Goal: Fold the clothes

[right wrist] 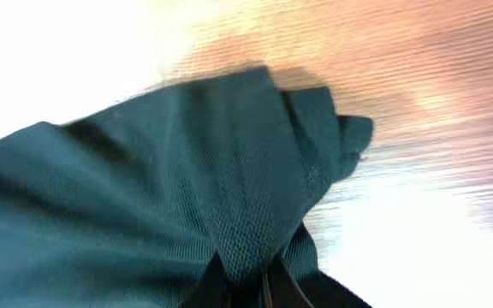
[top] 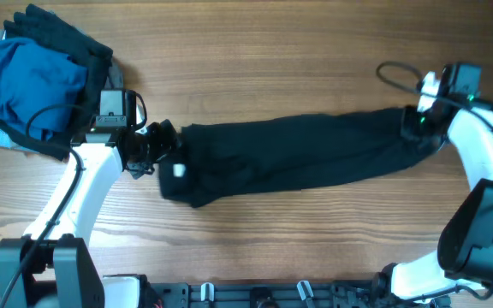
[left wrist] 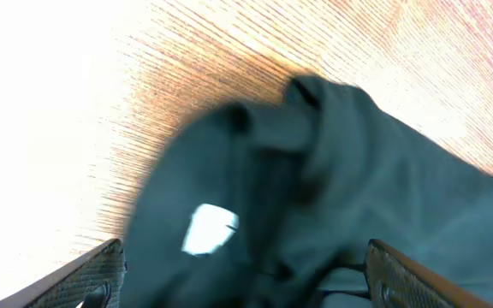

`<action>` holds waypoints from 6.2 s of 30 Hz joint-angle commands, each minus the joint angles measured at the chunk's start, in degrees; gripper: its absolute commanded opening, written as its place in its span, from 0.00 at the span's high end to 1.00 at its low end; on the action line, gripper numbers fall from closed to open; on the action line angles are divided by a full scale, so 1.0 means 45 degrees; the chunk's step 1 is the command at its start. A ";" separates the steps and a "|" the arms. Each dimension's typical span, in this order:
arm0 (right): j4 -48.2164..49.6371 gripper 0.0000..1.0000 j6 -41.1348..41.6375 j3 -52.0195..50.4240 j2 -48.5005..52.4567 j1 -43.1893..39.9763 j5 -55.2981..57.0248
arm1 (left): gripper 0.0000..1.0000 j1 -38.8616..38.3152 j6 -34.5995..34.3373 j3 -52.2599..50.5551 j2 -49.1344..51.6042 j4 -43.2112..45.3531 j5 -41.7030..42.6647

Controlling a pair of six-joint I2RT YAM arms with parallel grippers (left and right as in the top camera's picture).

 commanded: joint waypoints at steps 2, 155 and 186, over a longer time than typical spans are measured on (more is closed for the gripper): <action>-0.0894 0.96 0.0296 0.0748 0.0044 0.0267 -0.0772 | 0.11 0.0015 0.0151 0.0078 0.0126 0.0000 -0.0083; -0.2880 0.38 0.3585 0.0986 -0.0117 0.4075 -0.0714 | 0.89 -0.3910 0.2050 0.7616 0.3371 -0.4668 0.1399; -0.1122 0.28 0.1064 -0.0821 -0.0087 0.6999 -0.8325 | 0.55 -0.1919 0.1778 0.7431 0.3905 -0.3487 -0.0996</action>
